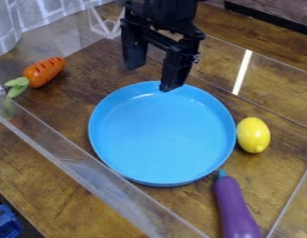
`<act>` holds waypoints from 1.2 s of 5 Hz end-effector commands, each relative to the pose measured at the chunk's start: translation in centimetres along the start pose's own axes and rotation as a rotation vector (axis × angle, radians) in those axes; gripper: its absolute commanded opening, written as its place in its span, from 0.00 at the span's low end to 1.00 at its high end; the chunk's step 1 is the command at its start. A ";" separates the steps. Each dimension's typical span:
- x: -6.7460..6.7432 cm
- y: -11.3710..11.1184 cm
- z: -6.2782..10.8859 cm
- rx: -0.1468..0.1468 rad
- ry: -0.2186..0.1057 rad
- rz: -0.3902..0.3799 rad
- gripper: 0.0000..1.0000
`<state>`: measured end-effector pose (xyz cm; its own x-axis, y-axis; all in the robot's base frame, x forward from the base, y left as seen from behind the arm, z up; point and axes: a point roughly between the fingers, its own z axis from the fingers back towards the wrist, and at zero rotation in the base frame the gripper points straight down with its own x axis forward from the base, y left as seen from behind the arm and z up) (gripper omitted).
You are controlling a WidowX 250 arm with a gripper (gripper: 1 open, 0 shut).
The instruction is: Move the carrot to the left side
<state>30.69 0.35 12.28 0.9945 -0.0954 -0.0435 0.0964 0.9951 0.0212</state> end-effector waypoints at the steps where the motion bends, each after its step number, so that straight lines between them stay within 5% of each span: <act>1: 0.5 -0.1 1.4 0.003 -0.052 -0.015 1.00; 6: 0.0 0.5 2.4 -0.002 -0.080 -0.023 1.00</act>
<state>30.62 0.28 12.24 0.9899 -0.1338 -0.0460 0.1344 0.9909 0.0087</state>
